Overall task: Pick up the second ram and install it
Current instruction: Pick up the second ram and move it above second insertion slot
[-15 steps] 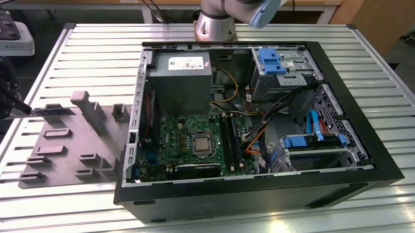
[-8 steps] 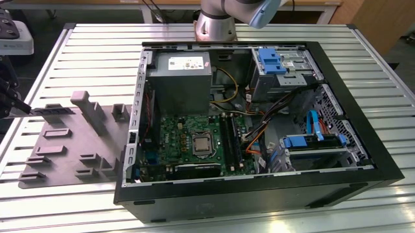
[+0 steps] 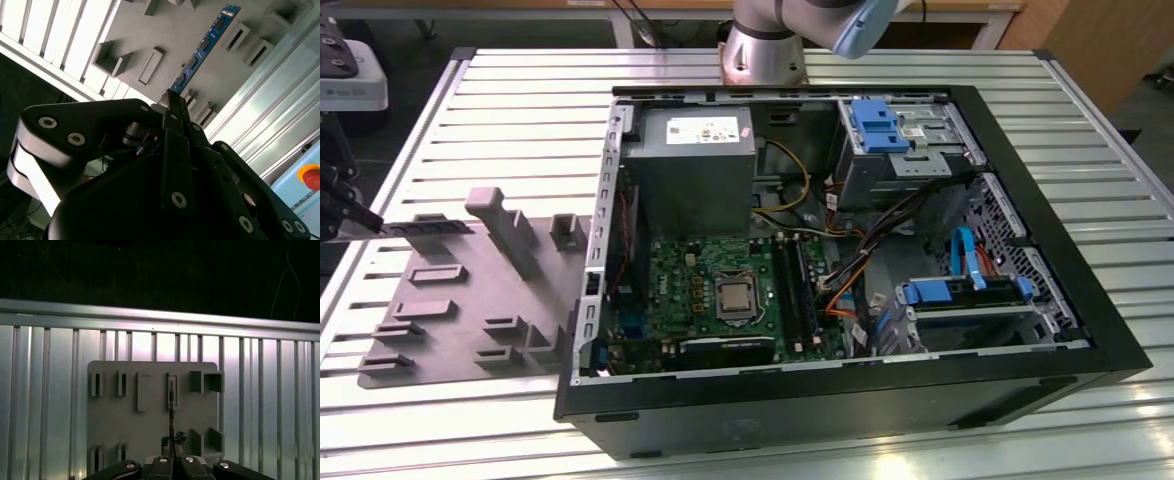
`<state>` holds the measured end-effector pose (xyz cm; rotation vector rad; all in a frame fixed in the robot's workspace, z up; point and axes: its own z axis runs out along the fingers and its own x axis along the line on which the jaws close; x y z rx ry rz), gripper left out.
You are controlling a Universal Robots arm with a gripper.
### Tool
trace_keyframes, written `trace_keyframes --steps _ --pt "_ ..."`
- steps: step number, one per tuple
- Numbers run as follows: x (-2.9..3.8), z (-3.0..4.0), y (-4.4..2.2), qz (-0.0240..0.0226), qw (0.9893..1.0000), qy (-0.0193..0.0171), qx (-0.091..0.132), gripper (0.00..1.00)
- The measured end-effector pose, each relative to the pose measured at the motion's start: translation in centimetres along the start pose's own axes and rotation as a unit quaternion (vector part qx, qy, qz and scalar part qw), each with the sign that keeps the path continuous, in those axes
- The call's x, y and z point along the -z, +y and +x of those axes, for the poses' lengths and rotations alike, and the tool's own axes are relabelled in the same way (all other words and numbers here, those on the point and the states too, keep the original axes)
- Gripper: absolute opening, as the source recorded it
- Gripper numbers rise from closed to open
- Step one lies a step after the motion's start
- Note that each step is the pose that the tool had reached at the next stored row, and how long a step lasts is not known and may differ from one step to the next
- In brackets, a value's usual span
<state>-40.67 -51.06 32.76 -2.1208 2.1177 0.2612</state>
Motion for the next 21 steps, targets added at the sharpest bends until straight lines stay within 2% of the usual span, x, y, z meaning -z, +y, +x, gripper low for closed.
trace_keyframes --steps 21 --pt "0.57 -0.13 0.02 0.0000 1.0000 -0.0030 0.000 0.12"
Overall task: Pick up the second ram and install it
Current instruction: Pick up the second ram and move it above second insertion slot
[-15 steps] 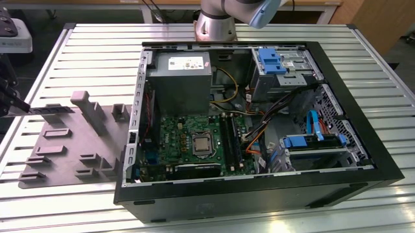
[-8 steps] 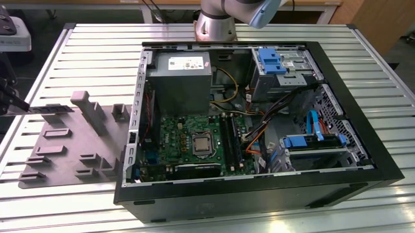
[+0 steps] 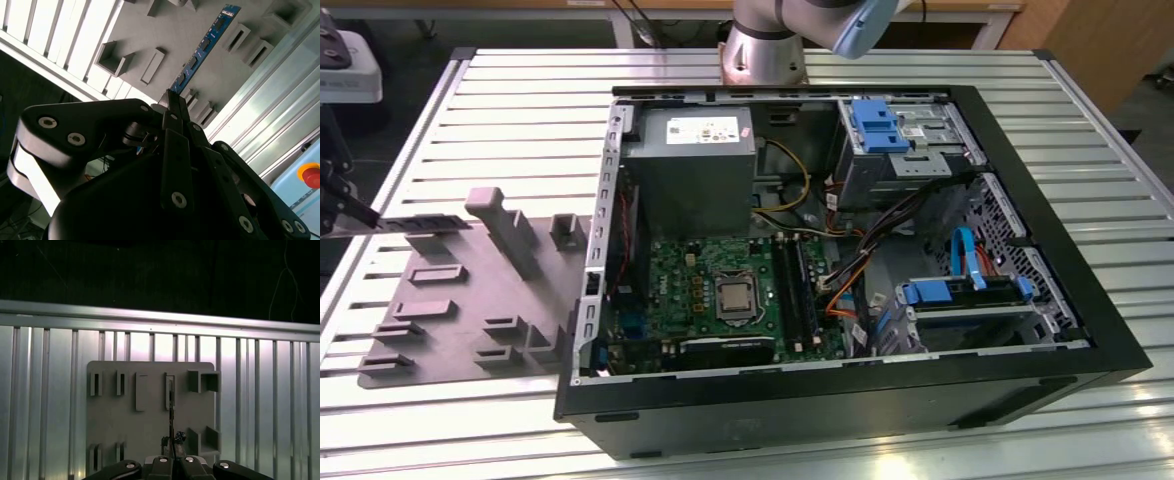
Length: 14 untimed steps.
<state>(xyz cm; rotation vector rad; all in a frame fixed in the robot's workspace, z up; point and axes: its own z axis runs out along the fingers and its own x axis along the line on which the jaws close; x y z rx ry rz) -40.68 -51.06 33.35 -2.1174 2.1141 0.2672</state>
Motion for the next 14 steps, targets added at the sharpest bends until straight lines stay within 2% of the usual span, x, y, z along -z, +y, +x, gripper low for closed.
trace_keyframes --steps 14 --pt "0.33 -0.07 0.01 0.0001 1.0000 -0.0014 0.000 0.12"
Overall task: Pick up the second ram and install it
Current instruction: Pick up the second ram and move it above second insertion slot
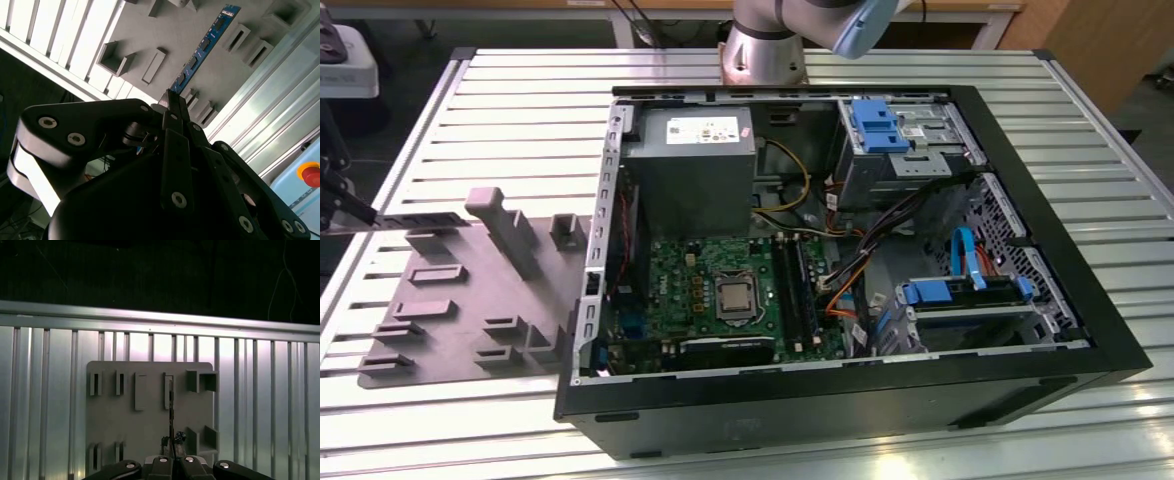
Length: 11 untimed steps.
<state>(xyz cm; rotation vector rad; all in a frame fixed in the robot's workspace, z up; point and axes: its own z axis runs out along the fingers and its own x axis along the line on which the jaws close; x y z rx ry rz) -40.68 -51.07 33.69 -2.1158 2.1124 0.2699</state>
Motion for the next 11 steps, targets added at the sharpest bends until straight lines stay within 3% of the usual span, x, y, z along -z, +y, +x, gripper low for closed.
trace_keyframes --steps 11 --pt "0.34 -0.08 0.01 0.0000 1.0000 -0.0015 0.000 0.12"
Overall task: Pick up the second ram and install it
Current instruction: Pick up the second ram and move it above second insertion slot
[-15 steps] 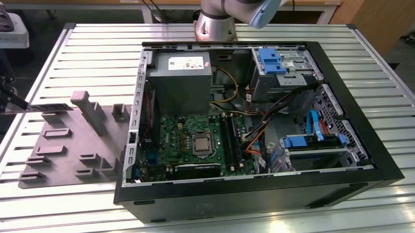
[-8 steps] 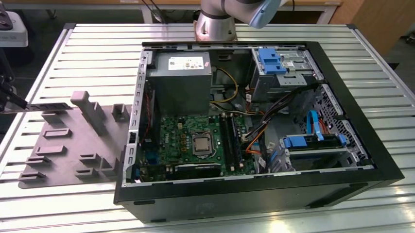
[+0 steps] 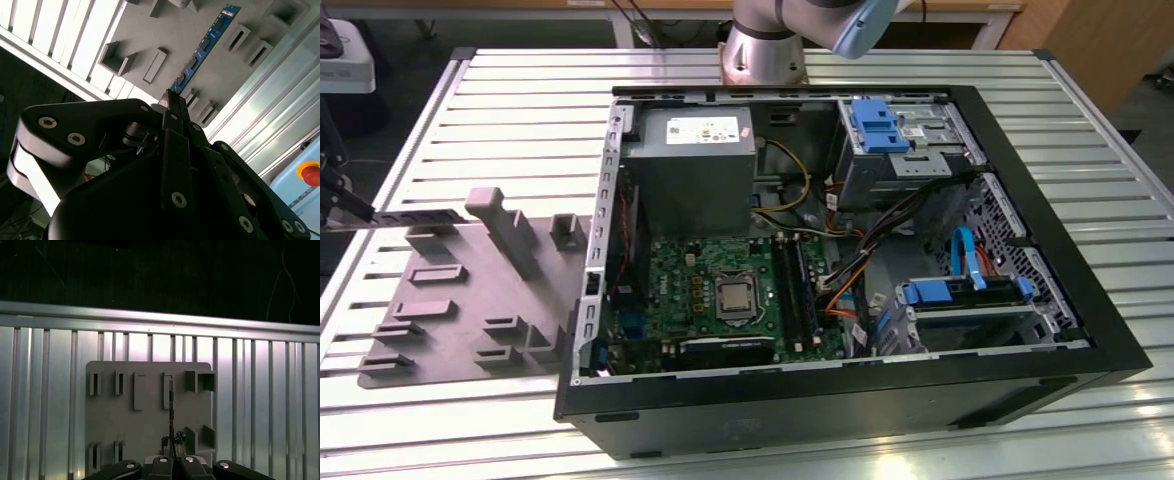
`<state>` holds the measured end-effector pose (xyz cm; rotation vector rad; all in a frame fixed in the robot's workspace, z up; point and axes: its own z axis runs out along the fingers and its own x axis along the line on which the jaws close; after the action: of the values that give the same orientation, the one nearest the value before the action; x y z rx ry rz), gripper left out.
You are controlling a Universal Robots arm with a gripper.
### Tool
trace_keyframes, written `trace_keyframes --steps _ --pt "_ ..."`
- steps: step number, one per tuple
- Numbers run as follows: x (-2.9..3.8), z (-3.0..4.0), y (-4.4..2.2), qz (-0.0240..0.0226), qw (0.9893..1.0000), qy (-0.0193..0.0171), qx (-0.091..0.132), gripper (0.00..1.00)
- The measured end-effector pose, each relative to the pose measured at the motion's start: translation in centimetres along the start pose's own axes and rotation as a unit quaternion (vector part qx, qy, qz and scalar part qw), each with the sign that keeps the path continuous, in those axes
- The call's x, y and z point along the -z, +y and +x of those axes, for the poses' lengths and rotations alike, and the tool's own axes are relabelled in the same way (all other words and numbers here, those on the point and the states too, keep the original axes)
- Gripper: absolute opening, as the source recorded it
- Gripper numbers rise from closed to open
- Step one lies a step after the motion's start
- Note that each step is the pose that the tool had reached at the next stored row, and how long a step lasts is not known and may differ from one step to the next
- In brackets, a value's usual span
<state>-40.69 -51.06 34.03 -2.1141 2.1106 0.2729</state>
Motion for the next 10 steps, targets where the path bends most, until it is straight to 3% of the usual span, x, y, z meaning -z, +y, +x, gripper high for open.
trace_keyframes --steps 10 --pt "0.31 -0.07 0.02 0.0001 1.0000 -0.0013 0.000 0.12"
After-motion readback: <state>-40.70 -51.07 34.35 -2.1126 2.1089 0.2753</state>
